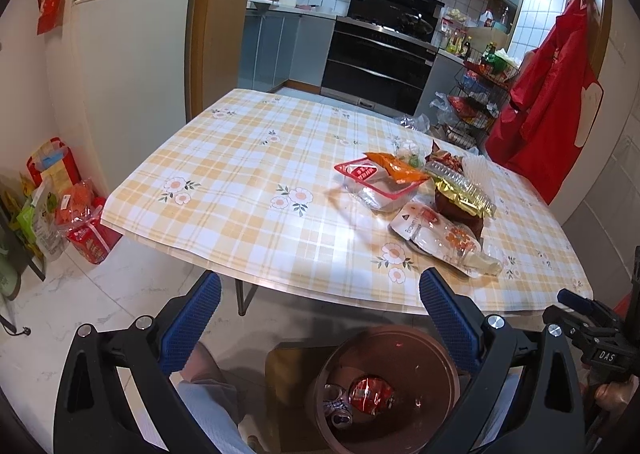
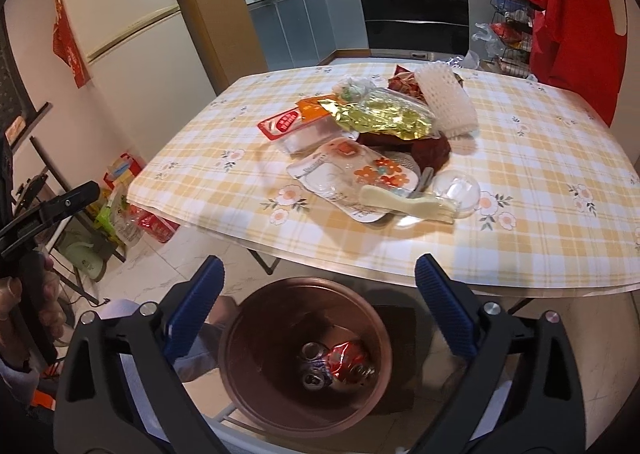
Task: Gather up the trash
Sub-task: 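Carry both crushed cans over the brown bin and open both tools to drop them, then grasp the white plastic strip with the right tool while the left tool grasps the Brown House bag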
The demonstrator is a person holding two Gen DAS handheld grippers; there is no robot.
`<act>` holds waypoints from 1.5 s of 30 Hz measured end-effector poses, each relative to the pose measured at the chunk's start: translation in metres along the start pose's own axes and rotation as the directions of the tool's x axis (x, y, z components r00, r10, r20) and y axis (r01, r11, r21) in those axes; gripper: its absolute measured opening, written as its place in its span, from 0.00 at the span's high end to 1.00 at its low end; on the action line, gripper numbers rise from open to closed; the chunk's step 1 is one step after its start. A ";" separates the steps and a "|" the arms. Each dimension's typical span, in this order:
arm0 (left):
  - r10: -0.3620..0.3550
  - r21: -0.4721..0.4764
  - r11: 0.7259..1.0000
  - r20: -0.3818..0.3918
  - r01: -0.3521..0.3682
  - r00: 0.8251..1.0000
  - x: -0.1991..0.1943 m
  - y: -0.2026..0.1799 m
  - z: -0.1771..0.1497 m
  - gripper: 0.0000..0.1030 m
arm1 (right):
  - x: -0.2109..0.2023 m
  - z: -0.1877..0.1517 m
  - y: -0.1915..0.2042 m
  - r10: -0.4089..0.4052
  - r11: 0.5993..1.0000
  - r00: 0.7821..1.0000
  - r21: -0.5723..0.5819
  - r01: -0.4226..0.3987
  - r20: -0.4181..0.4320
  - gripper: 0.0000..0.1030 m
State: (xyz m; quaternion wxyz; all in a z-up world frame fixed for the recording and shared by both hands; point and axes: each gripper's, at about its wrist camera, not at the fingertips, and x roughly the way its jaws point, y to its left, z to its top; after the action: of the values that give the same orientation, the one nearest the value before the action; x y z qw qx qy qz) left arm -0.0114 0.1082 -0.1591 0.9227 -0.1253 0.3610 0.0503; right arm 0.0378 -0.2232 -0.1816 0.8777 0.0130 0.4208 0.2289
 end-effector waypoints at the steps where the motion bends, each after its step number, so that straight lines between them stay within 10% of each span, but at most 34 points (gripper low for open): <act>1: 0.001 0.002 1.000 -0.004 -0.001 1.000 0.002 -0.001 0.000 0.06 | 0.001 0.000 -0.002 -0.006 1.000 1.000 -0.001 0.006 -0.002 0.08; 13: -0.039 0.021 0.999 -0.074 0.040 0.997 0.040 -0.016 0.001 0.06 | 0.030 0.011 -0.042 -0.232 0.950 0.972 -0.211 0.232 0.022 0.15; 31: -0.139 -0.017 0.990 -0.195 0.138 0.971 0.113 -0.047 0.009 0.09 | 0.152 0.033 -0.063 -0.244 0.837 0.968 -0.519 0.175 -0.067 0.31; 37: -0.213 -0.075 0.977 -0.230 0.201 0.950 0.132 -0.056 0.010 0.27 | 0.144 0.037 -0.068 -0.161 0.895 0.980 -0.437 0.095 -0.117 0.78; 45: -0.325 -0.101 0.946 -0.298 0.308 0.898 0.171 -0.093 0.008 0.44 | 0.096 0.050 -0.103 -0.002 0.997 1.000 -0.082 0.001 -0.015 0.84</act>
State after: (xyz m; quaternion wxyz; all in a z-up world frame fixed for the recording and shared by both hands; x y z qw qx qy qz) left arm 0.1366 0.0209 -0.2510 0.8467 -0.2123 0.4751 -0.1114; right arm 0.1676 -0.2673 -0.2418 0.8744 -0.0251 0.4179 0.2454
